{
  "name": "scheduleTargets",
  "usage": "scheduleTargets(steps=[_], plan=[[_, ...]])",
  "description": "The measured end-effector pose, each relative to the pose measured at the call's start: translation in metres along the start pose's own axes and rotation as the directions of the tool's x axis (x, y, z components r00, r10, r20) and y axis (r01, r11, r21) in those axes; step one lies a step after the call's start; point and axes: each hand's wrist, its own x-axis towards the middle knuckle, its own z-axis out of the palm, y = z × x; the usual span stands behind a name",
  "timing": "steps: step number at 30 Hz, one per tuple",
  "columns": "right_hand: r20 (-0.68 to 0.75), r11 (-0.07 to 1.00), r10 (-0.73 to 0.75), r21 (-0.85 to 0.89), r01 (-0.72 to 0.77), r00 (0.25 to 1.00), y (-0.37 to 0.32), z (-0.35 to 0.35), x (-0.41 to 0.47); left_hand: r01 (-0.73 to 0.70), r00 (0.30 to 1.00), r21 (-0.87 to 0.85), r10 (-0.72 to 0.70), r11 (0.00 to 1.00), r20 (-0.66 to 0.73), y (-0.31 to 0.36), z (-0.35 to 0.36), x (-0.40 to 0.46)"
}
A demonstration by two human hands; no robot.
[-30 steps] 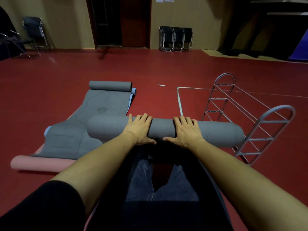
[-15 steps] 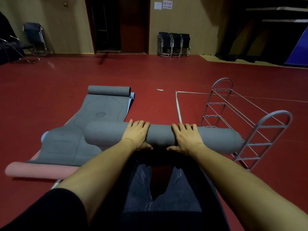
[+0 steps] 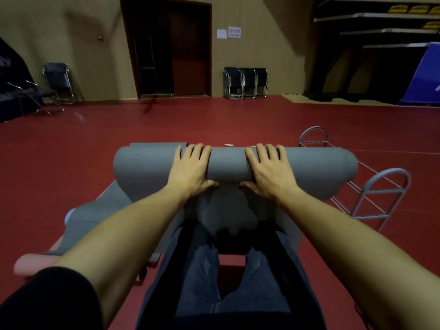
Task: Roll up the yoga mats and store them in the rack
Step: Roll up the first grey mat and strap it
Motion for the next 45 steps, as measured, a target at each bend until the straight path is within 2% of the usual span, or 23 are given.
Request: scheduleTargets(steps=[8,13,17,21,23,26,29,33,35,37,45], plan=[[-0.168,0.998,0.027,-0.049,-0.036,0.985,0.049,-0.071,0.029,-0.028,0.987,0.089,0.041,0.996,-0.156,-0.004,-0.083,0.040],[-0.199,0.999,0.001,-0.048,-0.011,0.980,0.064,-0.100,0.023,-0.076,0.982,0.125,0.096,0.989,-0.161,-0.008,-0.119,0.042],[-0.158,0.998,-0.063,-0.013,0.062,0.985,0.066,-0.105,0.007,-0.131,0.989,0.121,0.139,0.984,-0.051,-0.009,-0.126,0.029],[0.063,0.979,-0.138,0.159,0.127,0.988,0.066,-0.105,-0.004,-0.147,0.973,0.046,0.136,0.988,0.185,-0.003,-0.131,0.015],[0.224,0.950,-0.189,0.287,0.121,0.956,0.064,-0.105,-0.010,-0.111,0.935,-0.032,0.116,0.993,0.335,0.001,-0.131,0.011],[0.410,0.890,-0.225,0.457,0.015,0.884,0.054,-0.094,-0.024,-0.034,0.846,-0.181,0.125,0.983,0.518,0.004,-0.118,-0.001],[0.515,0.820,-0.276,0.567,-0.081,0.811,0.040,-0.072,-0.045,0.058,0.742,-0.317,0.171,0.947,0.648,0.010,-0.098,-0.022],[0.642,0.745,-0.376,0.638,-0.194,0.669,0.018,-0.044,-0.076,0.143,0.584,-0.356,0.212,0.924,0.784,0.021,-0.060,-0.054],[0.683,0.713,-0.413,0.654,-0.252,0.603,0.006,-0.030,-0.087,0.167,0.508,-0.350,0.224,0.922,0.832,0.023,-0.044,-0.067],[0.703,0.694,-0.423,0.657,-0.295,0.572,-0.003,-0.020,-0.095,0.181,0.451,-0.327,0.217,0.928,0.866,0.025,-0.031,-0.079],[0.728,0.693,-0.459,0.652,-0.308,0.509,-0.014,-0.014,-0.093,0.316,0.342,-0.281,0.167,0.906,0.925,0.027,-0.018,-0.096]])
